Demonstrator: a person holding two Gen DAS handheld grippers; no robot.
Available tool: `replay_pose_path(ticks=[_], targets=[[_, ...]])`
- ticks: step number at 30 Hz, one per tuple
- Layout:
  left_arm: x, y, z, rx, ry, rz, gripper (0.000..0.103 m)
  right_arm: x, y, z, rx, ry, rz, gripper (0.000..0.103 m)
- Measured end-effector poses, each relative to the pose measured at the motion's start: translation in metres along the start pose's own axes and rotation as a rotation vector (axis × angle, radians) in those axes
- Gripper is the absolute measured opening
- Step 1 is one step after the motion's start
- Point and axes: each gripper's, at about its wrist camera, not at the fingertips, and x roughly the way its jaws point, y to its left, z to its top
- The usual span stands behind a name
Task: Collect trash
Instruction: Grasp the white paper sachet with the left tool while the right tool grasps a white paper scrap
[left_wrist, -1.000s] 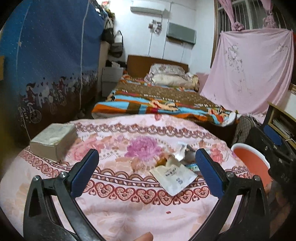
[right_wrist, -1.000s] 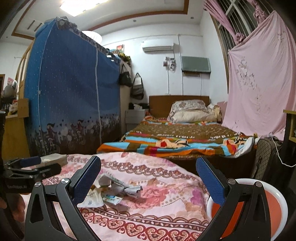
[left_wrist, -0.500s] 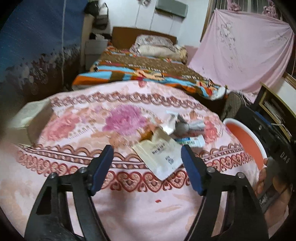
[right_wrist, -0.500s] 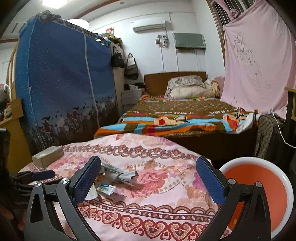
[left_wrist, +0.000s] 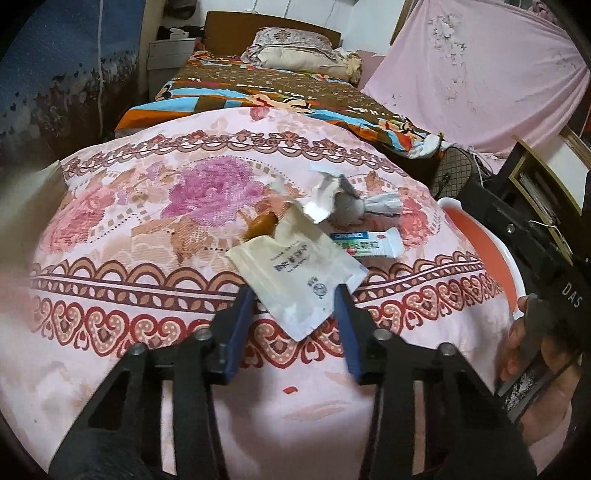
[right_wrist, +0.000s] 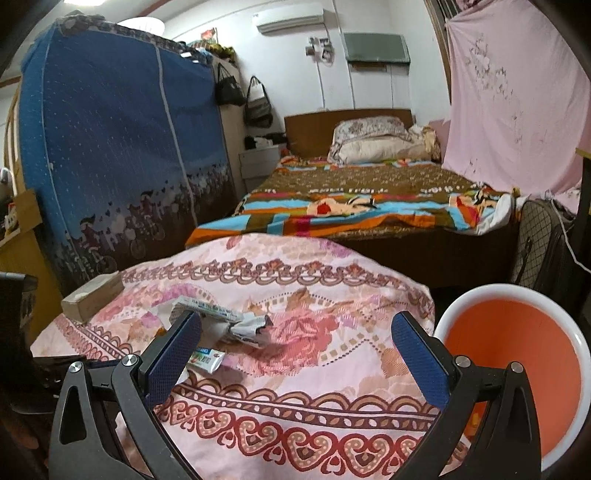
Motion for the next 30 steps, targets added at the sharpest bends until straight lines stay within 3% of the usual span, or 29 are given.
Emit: replay_pose_path(ticks=[4,7,9,18,23,30], targets=[[0.000,0.004,0.000,-0.021,0.000,-0.007,0.002,0.009,0.000,-0.001,0.003,0.056,0.033,0.103],[-0.002,0.005,0.001,-0.023,-0.011,-0.014,0.000,0.016,0.003,-0.003,-0.007,0.092,0.059,0.101],[-0.004,0.003,0.001,-0.018,-0.022,-0.021,0.000,0.018,0.007,-0.004,-0.027,0.110,0.077,0.088],[-0.023,0.004,0.002,-0.019,-0.099,-0.026,0.000,0.034,0.029,-0.012,-0.122,0.208,0.161,0.050],[-0.033,0.010,-0.002,-0.009,-0.113,0.029,0.000,0.041,0.040,-0.016,-0.171,0.266,0.210,0.043],[-0.049,0.031,-0.011,-0.041,-0.126,0.076,0.000,0.048,0.050,-0.021,-0.213,0.320,0.238,0.043]])
